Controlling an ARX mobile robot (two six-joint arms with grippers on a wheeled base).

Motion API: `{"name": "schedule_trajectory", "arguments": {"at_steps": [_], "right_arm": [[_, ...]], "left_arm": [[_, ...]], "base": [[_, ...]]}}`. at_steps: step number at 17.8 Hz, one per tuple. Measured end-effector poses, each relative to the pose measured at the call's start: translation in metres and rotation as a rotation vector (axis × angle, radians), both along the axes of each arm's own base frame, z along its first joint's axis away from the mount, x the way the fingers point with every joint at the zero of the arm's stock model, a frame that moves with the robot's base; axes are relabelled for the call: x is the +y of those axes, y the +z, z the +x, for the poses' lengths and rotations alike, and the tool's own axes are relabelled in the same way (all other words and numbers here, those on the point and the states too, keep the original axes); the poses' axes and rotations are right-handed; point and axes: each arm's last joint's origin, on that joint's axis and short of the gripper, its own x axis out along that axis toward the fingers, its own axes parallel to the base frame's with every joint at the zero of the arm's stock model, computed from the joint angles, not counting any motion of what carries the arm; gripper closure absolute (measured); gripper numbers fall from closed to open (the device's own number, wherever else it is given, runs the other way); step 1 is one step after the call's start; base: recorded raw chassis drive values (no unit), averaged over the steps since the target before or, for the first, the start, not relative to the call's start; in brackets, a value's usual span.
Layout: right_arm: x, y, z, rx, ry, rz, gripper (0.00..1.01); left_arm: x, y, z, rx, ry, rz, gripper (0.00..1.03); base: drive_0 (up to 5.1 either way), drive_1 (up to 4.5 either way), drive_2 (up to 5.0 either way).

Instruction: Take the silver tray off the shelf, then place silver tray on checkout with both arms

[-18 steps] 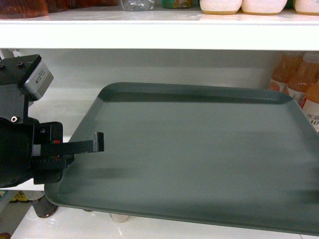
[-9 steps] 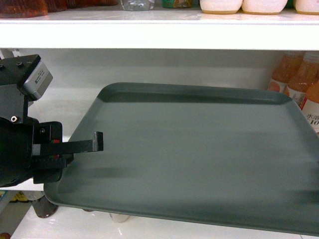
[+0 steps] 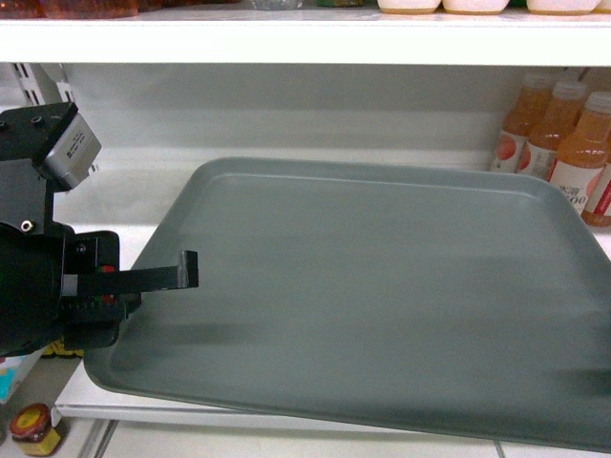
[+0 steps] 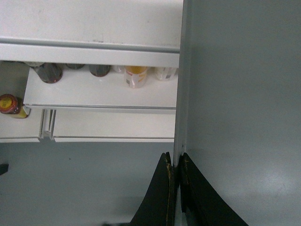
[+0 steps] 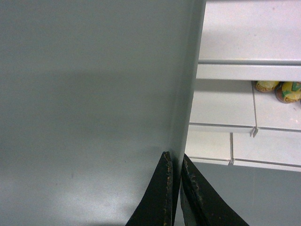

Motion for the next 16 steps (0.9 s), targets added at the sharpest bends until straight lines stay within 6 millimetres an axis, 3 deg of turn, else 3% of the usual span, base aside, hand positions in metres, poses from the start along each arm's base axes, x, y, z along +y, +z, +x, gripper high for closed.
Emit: {"name": "schedule_trajectory", "arguments": {"at_steps": [16], "right_arm": [[0.0001, -0.0005, -0.0004, 0.004, 0.002, 0.004, 0.98]], "left_arm": [[0.0006, -0.0002, 0.0001, 0.002, 0.003, 0.001, 1.00]], "base": [[0.1, -4.22, 4.3]]}}
